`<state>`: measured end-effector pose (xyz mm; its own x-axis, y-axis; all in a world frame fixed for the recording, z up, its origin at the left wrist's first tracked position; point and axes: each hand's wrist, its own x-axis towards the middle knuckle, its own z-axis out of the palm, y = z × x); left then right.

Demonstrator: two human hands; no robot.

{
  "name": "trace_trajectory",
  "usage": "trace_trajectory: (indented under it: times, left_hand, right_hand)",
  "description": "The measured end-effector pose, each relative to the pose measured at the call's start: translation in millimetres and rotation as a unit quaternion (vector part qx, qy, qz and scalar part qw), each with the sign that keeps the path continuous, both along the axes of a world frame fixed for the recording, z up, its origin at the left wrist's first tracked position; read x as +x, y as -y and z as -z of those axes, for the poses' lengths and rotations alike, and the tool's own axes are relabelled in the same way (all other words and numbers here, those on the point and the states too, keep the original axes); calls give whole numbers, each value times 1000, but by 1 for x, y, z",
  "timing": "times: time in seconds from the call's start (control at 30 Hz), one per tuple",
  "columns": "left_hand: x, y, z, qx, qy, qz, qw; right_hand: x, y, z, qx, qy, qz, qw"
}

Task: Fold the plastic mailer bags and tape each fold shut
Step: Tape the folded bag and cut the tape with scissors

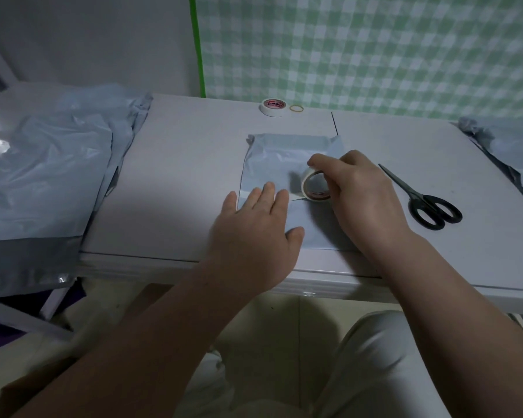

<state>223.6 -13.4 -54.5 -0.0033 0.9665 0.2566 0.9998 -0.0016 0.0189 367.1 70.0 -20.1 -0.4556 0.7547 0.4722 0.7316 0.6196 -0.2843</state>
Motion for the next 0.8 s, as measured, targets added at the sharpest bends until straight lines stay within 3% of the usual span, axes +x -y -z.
trace_trajectory:
  times: [0.2,0.33,0.43,0.6,0.8]
  left_hand:
    - [1,0,-3,-26,1,-6,1000]
    - [6,1,-11,-55,-21,-16,998]
    - [12,1,-12,-76,-32,-37,996]
    - [16,-2,-15,-96,-39,-57,993]
    - [3,6,-12,-56,-38,-61,996]
  right_hand:
    - [2,5,-4,10,87,0,996]
    - [2,6,-1,27,99,8,995]
    - [1,7,3,28,68,24,997]
    - [-4,11,12,-75,-85,56,992]
    - [-4,11,18,-90,-77,64,991]
